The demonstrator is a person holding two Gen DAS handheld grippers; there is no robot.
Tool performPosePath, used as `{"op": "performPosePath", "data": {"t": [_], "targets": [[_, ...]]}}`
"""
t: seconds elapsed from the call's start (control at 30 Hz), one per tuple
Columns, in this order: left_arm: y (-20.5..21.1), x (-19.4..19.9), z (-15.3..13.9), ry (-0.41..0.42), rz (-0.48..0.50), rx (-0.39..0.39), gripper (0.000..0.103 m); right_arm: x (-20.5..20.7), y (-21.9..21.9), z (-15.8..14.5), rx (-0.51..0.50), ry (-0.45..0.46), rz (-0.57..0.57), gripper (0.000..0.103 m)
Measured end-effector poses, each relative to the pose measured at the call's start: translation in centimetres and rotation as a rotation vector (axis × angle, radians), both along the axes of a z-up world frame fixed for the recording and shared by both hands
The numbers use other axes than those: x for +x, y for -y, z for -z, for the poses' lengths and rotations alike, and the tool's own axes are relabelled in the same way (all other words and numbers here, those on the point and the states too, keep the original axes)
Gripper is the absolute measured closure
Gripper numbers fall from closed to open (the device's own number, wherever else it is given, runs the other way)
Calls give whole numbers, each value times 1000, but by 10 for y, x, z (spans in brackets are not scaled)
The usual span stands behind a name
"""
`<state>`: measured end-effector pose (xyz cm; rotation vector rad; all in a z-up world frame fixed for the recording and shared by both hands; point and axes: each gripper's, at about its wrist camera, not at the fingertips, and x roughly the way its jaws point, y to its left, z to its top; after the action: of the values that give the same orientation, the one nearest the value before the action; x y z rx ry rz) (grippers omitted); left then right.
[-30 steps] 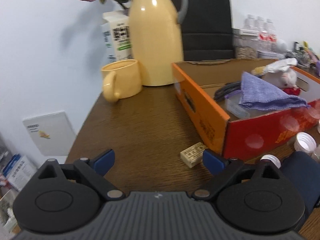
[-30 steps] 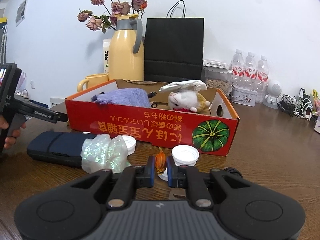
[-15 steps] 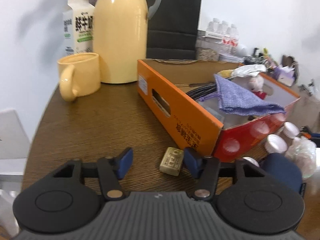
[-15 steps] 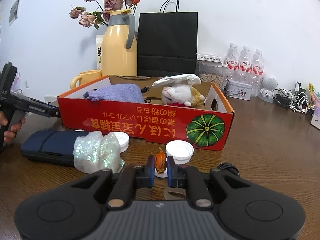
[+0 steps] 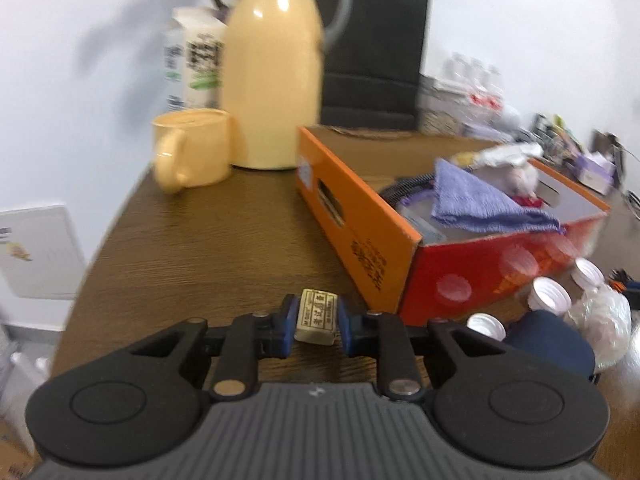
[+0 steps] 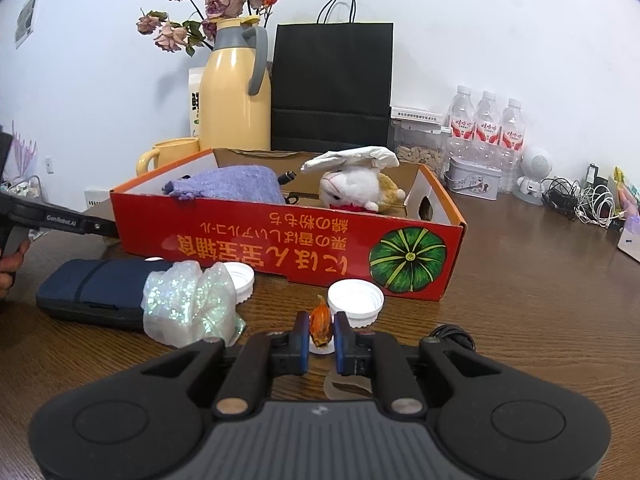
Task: Organize objects
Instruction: 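Grasp the small beige block with the left tool while the right tool holds the orange item, then carry the orange item and beige block over the cardboard box with both tools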
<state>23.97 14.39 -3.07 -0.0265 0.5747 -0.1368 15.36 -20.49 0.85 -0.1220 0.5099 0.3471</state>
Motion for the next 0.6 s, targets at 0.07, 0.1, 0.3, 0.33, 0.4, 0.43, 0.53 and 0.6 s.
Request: {"op": "performPosePath", "data": {"t": [0.07, 0.1, 0.3, 0.33, 0.4, 0.43, 0.53, 0.6], "targets": [[0, -13, -7, 31, -38, -11, 81, -1, 1, -1, 7, 5, -2, 92], [1, -21, -11, 51, -50, -20, 81, -1, 1, -1, 10, 8, -4, 92], [22, -69, -25, 103, -87, -48, 81, -5, 2, -2, 21, 25, -17, 92], [29, -76, -27, 106, -95, -44, 81, -5, 2, -2, 20, 27, -19, 92], [39, -90, -30, 115, -94, -56, 81, -6, 1, -3, 19, 36, -26, 92], [46, -97, -32, 120, -92, -63, 81, -7, 1, -3, 17, 42, -30, 92], [66, -115, -36, 140, -74, -69, 81, -12, 0, -4, 28, 49, -51, 92], [79, -124, -38, 141, -56, -84, 81, -17, 0, -5, 37, 59, -62, 92]]}}
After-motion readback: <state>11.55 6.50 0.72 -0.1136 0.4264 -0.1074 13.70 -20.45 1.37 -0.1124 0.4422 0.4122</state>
